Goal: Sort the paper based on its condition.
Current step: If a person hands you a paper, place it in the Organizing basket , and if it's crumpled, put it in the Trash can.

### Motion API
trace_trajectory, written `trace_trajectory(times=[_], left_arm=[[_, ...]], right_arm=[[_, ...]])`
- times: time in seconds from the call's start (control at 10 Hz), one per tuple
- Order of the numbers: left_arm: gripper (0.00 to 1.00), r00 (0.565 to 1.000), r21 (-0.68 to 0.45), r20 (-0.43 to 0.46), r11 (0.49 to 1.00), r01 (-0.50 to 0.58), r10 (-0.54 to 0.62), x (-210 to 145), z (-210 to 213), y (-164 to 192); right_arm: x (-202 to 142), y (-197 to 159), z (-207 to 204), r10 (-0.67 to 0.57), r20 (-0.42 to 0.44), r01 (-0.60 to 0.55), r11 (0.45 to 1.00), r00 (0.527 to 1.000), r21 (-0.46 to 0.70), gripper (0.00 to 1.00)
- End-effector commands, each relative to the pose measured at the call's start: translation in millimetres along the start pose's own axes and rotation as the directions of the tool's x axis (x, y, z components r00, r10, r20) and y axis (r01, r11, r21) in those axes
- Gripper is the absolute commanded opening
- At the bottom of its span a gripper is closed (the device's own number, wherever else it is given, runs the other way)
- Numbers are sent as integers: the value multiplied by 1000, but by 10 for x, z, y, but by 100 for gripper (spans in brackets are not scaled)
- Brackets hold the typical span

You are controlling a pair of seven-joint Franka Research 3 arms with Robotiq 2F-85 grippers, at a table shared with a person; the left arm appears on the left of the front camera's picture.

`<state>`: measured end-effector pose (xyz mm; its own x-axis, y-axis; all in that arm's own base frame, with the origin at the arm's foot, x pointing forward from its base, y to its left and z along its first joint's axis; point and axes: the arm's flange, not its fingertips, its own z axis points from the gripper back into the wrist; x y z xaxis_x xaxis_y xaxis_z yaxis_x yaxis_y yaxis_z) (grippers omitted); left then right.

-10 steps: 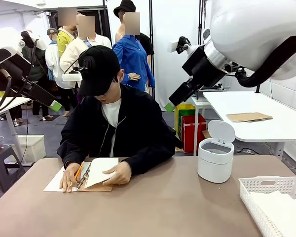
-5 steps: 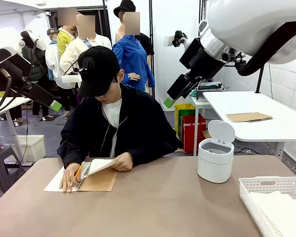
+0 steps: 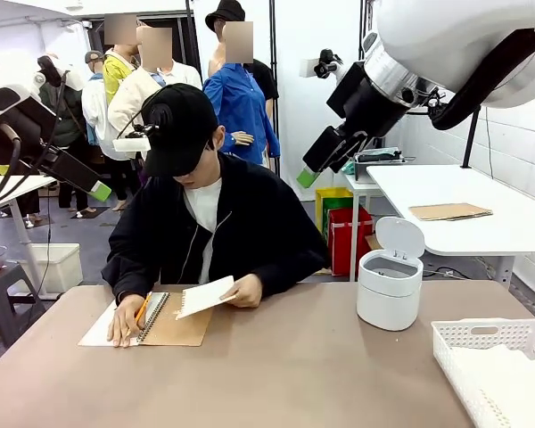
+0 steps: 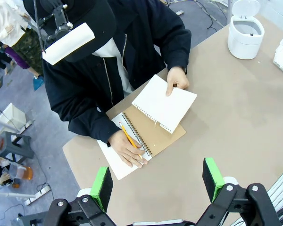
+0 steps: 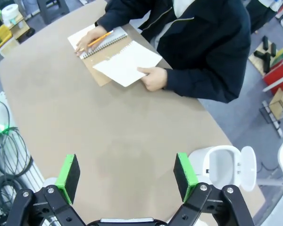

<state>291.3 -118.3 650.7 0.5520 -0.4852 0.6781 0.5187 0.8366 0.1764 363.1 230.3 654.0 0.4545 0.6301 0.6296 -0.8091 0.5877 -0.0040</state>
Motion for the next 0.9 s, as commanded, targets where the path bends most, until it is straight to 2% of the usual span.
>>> trace_trajectory(times=[0.0, 0.6, 0.8], left_arm=[[100, 1000, 0, 1, 1000, -3, 3, -1, -3, 3], [100, 1000, 0, 1, 1000, -3, 3, -1, -3, 3], [100, 1000, 0, 1, 1000, -3, 3, -1, -3, 3]], right_arm=[[-9, 7, -15, 6, -5, -6, 1000, 1000, 0, 100], [-9, 7, -15, 6, -5, -6, 1000, 1000, 0, 100], [20, 21, 26, -2, 21, 2, 1000, 1000, -6, 100]])
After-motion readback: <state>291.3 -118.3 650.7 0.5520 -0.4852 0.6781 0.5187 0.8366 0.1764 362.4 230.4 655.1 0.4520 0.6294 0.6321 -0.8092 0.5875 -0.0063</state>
